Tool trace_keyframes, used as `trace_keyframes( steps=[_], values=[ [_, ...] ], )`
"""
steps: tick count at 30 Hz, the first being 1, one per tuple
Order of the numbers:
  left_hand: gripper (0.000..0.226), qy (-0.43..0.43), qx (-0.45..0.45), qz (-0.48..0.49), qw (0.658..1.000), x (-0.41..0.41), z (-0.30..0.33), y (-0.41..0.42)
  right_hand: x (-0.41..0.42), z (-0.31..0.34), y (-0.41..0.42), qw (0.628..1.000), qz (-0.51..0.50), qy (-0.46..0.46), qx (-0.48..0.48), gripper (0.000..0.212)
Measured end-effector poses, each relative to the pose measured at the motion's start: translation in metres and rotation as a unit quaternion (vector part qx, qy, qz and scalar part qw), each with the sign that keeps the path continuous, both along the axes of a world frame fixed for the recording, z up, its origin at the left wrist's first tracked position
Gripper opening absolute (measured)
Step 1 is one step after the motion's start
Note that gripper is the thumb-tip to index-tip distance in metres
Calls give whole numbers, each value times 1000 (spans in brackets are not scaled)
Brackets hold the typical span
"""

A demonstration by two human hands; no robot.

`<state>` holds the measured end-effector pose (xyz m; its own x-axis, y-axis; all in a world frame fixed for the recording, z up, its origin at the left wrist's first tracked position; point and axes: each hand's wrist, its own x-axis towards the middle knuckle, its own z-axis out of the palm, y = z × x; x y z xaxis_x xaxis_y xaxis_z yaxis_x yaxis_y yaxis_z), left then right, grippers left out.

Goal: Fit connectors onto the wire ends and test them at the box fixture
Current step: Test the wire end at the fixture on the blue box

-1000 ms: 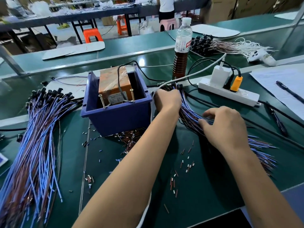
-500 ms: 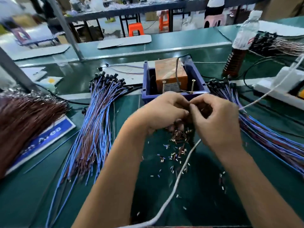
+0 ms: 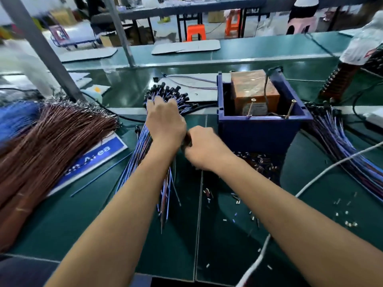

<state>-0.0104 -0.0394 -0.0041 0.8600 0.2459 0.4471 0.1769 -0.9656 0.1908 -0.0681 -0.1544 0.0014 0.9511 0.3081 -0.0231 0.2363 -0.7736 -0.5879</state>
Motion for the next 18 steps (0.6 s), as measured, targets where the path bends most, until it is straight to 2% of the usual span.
trace_keyframes(
  steps=[2,4,7,10,12,15,18],
  values=[
    [23,45,50,7,998,16,-2,2,8,-3,4,999,-7,29,-14,12],
    [24,86,62,12,994,25,-5,5,12,-7,6,999,-13,41,-26,17],
    [23,67,33,2,997,28,-12,4,13,-13,11,998,-17,37,-47,15],
    [20,14,-56,3,998,25,-15,1,13,-19,11,998,-32,33,-32,7],
    [18,-30,-136,-4,990,23,-10,-3,13,-22,7,998,-45,37,21,7],
    [15,-124,-222,3,967,13,4,-11,7,-21,-2,981,-82,55,169,8],
    [10,-203,-311,-2,928,5,38,-15,-3,-10,-4,966,-84,-25,243,10]
  ],
)
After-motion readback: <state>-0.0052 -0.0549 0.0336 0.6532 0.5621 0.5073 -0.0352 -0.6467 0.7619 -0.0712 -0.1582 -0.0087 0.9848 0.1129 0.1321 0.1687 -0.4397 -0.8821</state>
